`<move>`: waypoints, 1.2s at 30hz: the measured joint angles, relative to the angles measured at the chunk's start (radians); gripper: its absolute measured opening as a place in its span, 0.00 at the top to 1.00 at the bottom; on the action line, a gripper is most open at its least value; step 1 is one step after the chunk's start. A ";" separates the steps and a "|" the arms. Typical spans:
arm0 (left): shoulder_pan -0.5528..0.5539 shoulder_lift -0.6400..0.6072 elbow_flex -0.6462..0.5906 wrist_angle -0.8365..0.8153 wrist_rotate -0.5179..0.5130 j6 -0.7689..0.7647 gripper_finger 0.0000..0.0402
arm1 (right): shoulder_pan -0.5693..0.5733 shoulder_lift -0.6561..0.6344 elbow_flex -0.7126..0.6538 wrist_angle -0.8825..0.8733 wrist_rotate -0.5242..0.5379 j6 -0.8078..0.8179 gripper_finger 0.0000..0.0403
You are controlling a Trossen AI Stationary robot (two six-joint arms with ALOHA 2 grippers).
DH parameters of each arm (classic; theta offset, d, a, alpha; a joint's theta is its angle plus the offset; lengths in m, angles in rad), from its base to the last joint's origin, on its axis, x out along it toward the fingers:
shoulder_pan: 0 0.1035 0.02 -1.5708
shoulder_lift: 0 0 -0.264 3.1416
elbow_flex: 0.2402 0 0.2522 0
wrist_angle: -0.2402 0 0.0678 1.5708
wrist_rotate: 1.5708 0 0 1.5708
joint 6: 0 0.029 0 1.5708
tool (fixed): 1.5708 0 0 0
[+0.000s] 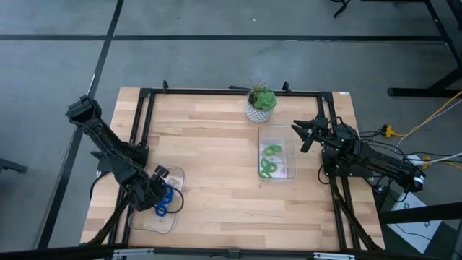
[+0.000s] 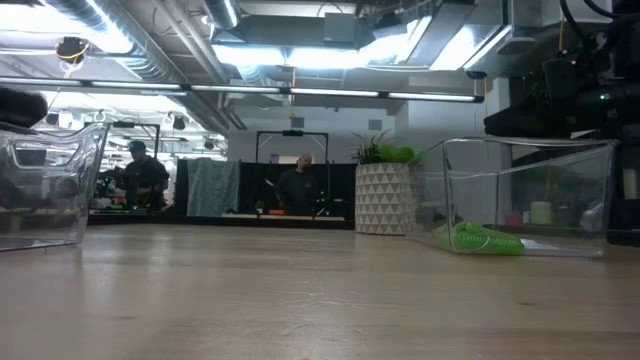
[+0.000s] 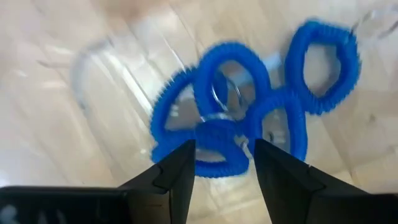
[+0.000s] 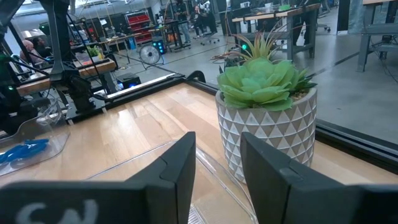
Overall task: Sort spring keychains
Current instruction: Put the blue spring keychain into the bottom transparent bin, then return to Home Position
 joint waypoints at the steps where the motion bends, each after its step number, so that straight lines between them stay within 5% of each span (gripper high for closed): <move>1: 0.000 -0.008 0.004 0.001 -0.012 0.000 0.61 | 0.000 0.000 0.000 0.000 0.000 0.000 0.69; 16: 0.000 -0.237 0.039 -0.007 -0.162 -0.073 0.61 | 0.000 0.000 0.000 0.000 0.000 0.000 0.69; 22: 0.000 -0.353 0.032 0.033 -0.302 -0.156 0.62 | 0.000 0.000 0.000 0.000 0.000 0.000 0.69; 36: 0.057 -0.741 -0.096 0.245 -0.298 -0.089 0.68 | 0.000 0.000 0.000 0.000 0.000 0.000 0.69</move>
